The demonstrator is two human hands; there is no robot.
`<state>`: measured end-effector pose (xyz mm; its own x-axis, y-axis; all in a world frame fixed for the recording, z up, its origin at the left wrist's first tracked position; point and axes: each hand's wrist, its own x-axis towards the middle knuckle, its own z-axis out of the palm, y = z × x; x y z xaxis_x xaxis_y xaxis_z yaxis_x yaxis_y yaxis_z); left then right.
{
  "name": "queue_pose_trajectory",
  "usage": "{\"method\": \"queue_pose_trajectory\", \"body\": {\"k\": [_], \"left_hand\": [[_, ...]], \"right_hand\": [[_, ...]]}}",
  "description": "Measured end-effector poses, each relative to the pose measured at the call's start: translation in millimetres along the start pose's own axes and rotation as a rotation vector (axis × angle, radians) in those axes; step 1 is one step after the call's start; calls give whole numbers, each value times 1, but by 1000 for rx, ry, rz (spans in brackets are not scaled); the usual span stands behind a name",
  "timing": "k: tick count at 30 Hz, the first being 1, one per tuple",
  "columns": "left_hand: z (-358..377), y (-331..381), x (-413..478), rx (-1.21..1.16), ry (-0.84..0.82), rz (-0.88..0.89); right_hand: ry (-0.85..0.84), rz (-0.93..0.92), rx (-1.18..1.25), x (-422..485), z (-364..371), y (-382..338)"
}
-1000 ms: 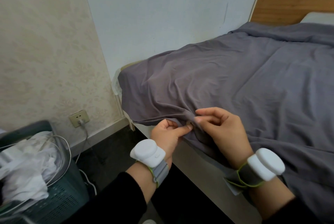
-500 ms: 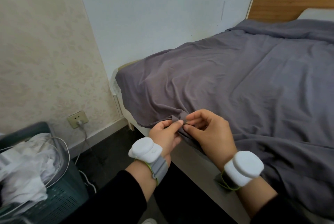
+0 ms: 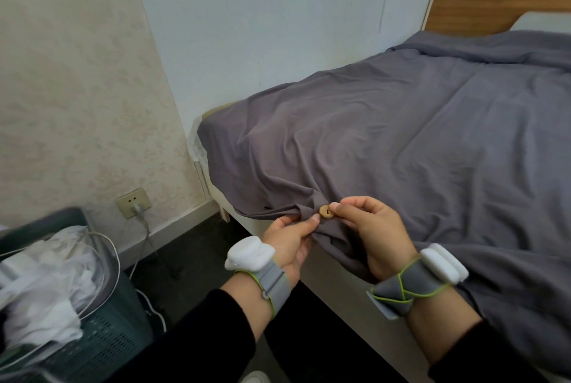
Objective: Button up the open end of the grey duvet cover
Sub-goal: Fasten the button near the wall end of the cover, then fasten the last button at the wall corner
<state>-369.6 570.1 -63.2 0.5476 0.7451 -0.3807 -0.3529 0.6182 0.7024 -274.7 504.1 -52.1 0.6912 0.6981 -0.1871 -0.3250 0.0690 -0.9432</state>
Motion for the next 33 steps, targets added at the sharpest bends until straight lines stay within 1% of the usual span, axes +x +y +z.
{"method": "queue_pose_trajectory", "body": {"k": [2, 5, 8, 10, 13, 15, 18, 22, 24, 26, 28, 30, 33], "left_hand": [[-3, 3, 1, -20, -7, -90], [-11, 12, 3, -176, 44, -200], [-15, 19, 7, -242, 19, -247], [-21, 29, 17, -254, -10, -224], [-32, 45, 35, -256, 80, -137], [-41, 55, 46, -293, 148, -90], [-48, 64, 49, -335, 188, -50], [-59, 85, 56, -374, 211, 4], [-64, 90, 58, -362, 202, 14], [-63, 93, 58, -376, 155, 1], [-62, 97, 61, -441, 77, 8], [-58, 100, 65, -509, 40, 30], [-51, 102, 75, -572, 98, 68]], "right_hand": [[-7, 3, -2, 1, 1, 0], [-48, -3, -47, -1, 6, 0], [-91, -25, -112, -7, 4, 3], [-128, -48, -163, -8, 5, 5], [-198, -56, -237, -8, 7, 5], [-228, -88, -336, -2, 12, 9], [-222, -134, -425, 2, 17, 13], [-281, -180, -494, 25, 54, 6], [-325, -227, -558, 38, 80, 2], [-354, -276, -642, 49, 105, -1], [-376, -340, -731, 59, 129, -2], [-403, -399, -820, 65, 148, -1], [-466, -379, -855, 68, 159, 3]]}}
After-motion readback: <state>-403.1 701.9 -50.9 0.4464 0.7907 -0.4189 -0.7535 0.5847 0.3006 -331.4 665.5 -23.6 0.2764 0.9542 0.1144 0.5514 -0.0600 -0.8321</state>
